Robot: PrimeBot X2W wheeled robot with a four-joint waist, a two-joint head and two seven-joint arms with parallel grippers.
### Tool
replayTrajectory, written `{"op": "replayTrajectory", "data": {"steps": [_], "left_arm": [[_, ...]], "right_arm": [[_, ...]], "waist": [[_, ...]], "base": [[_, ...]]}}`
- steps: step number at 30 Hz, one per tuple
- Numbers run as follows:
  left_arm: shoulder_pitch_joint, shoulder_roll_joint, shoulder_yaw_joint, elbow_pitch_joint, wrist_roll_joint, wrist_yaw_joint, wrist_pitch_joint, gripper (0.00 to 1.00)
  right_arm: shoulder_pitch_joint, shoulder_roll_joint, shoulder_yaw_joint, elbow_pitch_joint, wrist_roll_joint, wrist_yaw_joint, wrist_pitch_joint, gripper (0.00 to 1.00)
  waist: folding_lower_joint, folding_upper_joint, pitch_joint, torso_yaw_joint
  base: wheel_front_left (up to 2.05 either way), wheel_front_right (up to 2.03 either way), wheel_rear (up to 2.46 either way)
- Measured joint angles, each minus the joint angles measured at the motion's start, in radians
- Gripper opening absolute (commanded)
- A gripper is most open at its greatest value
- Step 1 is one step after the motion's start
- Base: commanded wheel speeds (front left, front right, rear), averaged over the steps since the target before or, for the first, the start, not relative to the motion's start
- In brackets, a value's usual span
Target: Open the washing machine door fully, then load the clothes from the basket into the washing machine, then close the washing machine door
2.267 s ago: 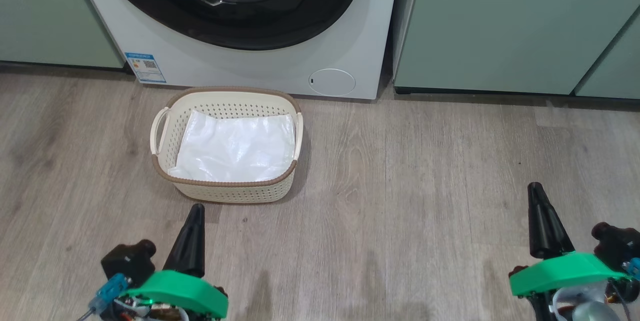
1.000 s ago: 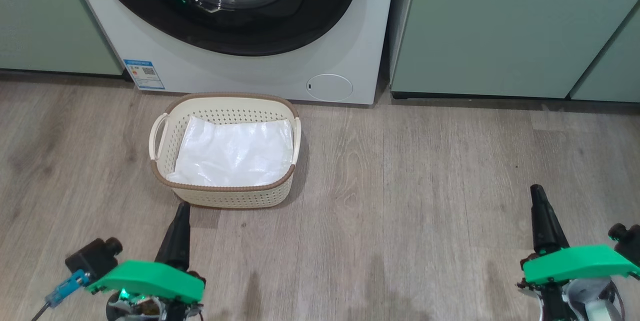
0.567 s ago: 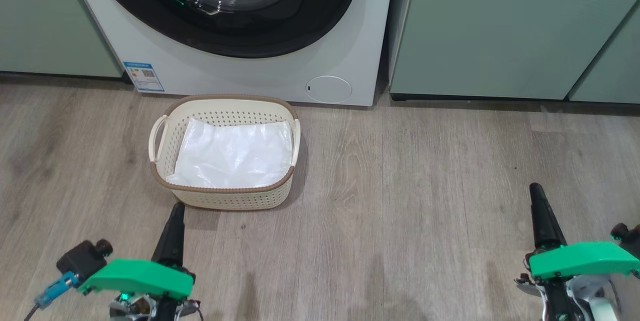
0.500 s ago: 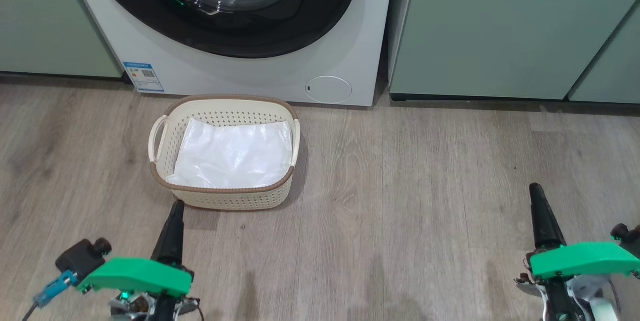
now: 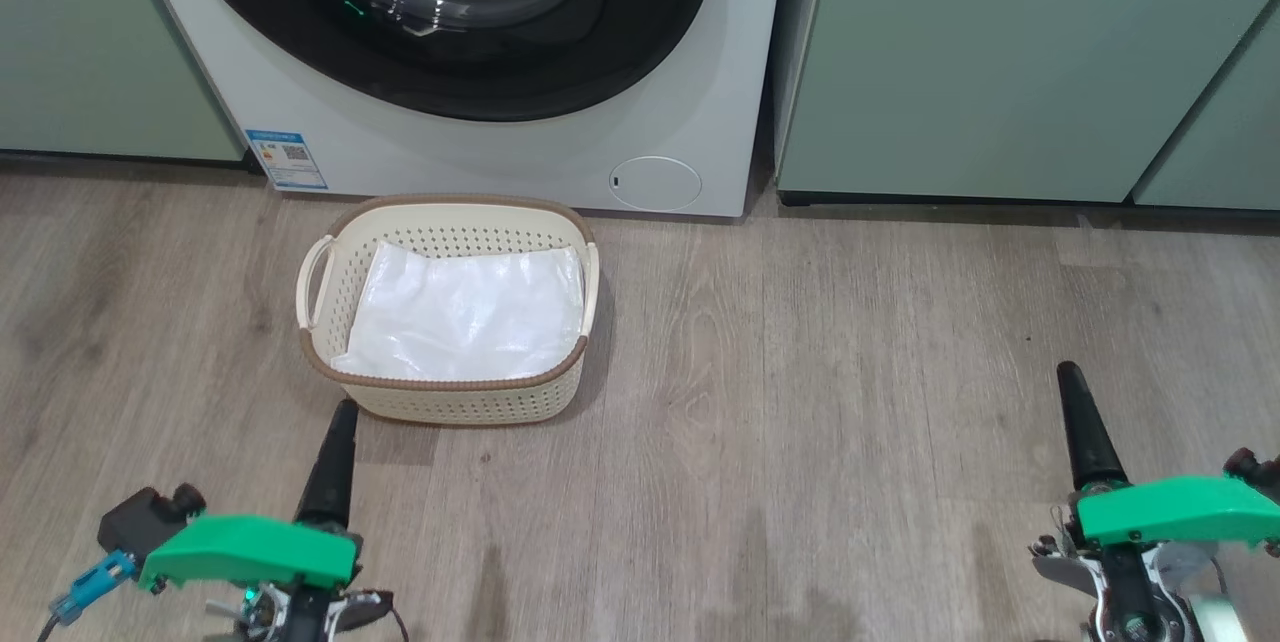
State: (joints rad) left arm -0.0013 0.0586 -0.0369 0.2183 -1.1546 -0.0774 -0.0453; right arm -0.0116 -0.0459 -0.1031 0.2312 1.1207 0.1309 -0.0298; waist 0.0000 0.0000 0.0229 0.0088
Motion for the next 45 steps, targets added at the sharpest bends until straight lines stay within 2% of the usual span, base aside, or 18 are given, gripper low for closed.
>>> {"op": "replayTrajectory", "data": {"steps": [45], "left_arm": [[-0.054,0.001,0.074,0.054,-0.479,-0.044,0.124,0.0]], "right_arm": [[-0.044,0.0,-0.019,0.045,0.491,0.0,0.128,0.0]], "waist": [[0.0,-0.0002,-0.02,-0.009]], "base": [[0.0,0.0,0.0]]}}
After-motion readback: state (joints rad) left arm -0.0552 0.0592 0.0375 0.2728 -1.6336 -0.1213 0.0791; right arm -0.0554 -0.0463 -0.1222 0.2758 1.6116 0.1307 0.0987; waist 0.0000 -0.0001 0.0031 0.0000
